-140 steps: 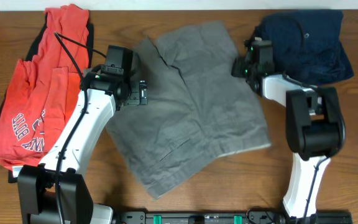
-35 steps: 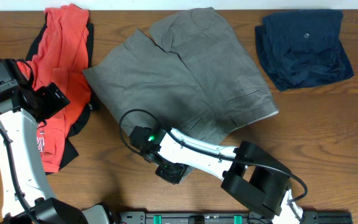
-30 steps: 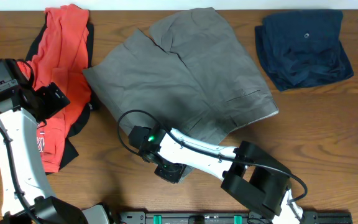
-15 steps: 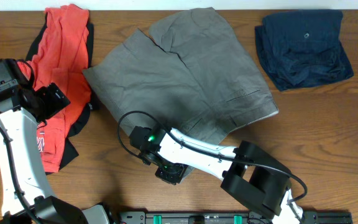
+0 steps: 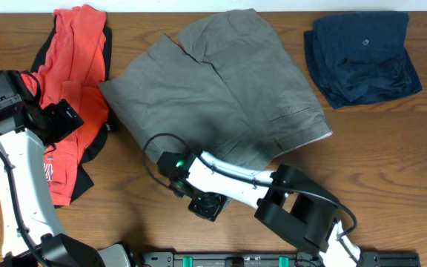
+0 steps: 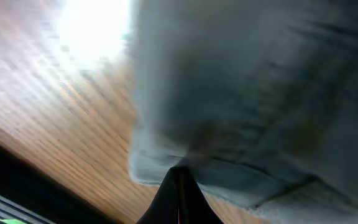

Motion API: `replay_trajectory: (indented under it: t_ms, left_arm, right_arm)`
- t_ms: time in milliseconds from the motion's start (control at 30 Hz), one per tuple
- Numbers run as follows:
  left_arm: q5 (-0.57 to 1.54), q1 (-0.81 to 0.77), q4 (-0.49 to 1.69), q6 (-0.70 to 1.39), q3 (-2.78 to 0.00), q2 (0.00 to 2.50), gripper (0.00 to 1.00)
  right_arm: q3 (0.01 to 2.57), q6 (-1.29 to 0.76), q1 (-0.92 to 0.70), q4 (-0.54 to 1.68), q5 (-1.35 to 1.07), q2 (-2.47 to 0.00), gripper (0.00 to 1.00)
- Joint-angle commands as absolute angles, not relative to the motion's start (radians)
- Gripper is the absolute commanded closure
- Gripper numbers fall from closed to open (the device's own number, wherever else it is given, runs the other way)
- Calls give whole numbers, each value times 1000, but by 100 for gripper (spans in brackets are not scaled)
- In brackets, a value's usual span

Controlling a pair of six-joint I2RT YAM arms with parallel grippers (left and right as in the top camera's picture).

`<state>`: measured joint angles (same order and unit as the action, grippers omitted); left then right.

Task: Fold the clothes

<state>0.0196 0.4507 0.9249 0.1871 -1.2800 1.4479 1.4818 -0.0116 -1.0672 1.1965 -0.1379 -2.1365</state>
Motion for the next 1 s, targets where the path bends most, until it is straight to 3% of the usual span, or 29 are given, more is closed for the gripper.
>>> replay_trajectory:
  t_ms: [0,200,300,367,567,667,967]
  left_arm:
    - [19,455,931,200,-1280,1456,2]
    - [19,455,931,200,-1280,1456,2]
    - [19,455,930,200,-1280,1455,2]
    - [19,455,930,200,-1280,1456,2]
    - [19,453,927,200,-1280,1456,2]
    - [33,447,927,200,-1280,1456,2]
    - [45,407,904,200,-1280,1461,2]
  right_arm:
    - [1477,-134,-994,1211,-144,-2110,99]
    - [1477,-153,-872,1177,-215,-2048,98]
    - [1476,-150,-831,1135,-237,-2048,64]
    - [1475,-131,-815,1114,-236,-2049,56]
    - [1456,-160,-804,1089,-177,-2060,54]
    - [1412,-231,-794,1072,-154,-2062,39]
    - [1254,-398,-679,1030,-153,-2062,37]
